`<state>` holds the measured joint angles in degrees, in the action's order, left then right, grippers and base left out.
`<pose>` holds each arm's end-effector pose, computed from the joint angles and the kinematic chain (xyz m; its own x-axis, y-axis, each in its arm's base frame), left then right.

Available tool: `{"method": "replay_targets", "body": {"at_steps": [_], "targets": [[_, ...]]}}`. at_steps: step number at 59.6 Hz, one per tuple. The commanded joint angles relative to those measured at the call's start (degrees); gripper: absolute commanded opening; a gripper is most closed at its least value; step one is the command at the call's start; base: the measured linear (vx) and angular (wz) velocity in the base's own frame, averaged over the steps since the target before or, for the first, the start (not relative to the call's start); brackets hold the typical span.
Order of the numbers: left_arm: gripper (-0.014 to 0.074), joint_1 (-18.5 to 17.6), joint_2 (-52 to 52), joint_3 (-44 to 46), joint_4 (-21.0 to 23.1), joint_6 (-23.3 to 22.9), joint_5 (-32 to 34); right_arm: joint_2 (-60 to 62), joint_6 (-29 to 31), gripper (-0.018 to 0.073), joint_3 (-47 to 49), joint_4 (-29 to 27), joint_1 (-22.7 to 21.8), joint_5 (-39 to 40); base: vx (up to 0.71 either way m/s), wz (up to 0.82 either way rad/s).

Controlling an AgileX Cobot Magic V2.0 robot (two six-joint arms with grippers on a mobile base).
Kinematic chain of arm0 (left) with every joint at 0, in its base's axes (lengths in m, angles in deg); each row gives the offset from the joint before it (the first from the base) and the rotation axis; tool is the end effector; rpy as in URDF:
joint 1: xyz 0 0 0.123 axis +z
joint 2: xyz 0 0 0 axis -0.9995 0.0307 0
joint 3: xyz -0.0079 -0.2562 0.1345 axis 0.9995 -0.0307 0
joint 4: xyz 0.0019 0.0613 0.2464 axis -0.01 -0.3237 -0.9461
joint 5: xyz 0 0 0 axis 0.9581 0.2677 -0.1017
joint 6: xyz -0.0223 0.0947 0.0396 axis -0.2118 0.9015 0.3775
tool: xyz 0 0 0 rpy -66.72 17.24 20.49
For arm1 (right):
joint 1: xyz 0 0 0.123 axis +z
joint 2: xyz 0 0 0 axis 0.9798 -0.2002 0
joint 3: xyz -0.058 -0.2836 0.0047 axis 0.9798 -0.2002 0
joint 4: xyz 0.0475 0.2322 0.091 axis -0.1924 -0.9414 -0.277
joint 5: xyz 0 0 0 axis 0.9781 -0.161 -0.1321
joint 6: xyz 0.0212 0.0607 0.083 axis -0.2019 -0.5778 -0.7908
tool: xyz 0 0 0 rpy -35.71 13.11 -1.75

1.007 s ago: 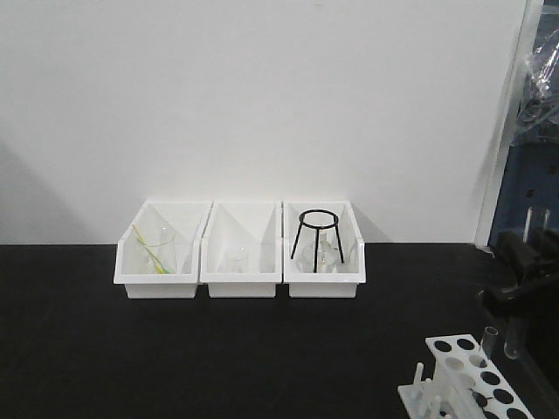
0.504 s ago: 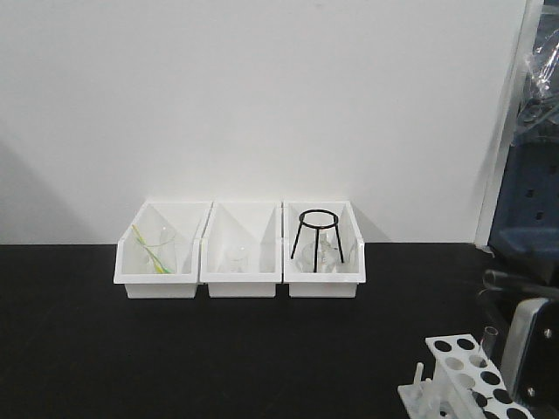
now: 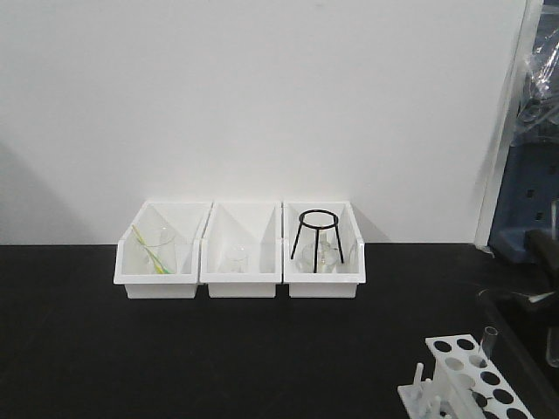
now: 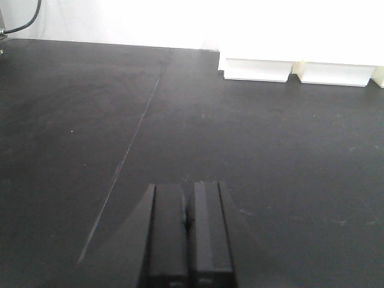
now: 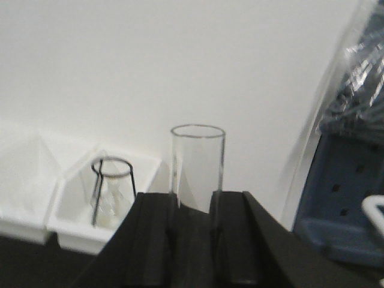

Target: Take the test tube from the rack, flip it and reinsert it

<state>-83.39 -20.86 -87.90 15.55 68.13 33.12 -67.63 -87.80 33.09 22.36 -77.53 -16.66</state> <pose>0.0656 0.0071 0.1743 -0.2023 -0.1373 -0.9696 -0.1229 0.9859 -0.1140 0.2454 0.0129 0.3348 0.0287 -0.1129 -0.9932 -0.0989 0.9884 -0.1152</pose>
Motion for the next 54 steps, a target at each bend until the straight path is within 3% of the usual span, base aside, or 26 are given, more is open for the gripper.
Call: {"method": "replay_targets", "body": {"at_steps": [1,5,11,54], "targets": [[-0.0006,-0.4,-0.6,-0.1,0.2,0.0,5.0,0.7,-3.1,-0.0006,-2.8,-9.7,-0.4,17.2,0.00,0.00],[-0.0006,-0.4,-0.6,-0.1,0.2,0.0,5.0,0.2,-2.6,-0.0006,-8.1,-11.3,-0.4,28.5,0.00,0.00],[-0.0006,-0.4,-0.6,-0.1,0.2,0.0,5.0,-2.0,-1.6,-0.0006,-13.7,-10.3,-0.4,36.7,0.00,0.00],[-0.0006,-0.4,-0.6,-0.1,0.2,0.0,5.0,-24.0,1.3,-0.0006,-14.2,-7.7,-0.4,54.5,0.00,0.00]]}}
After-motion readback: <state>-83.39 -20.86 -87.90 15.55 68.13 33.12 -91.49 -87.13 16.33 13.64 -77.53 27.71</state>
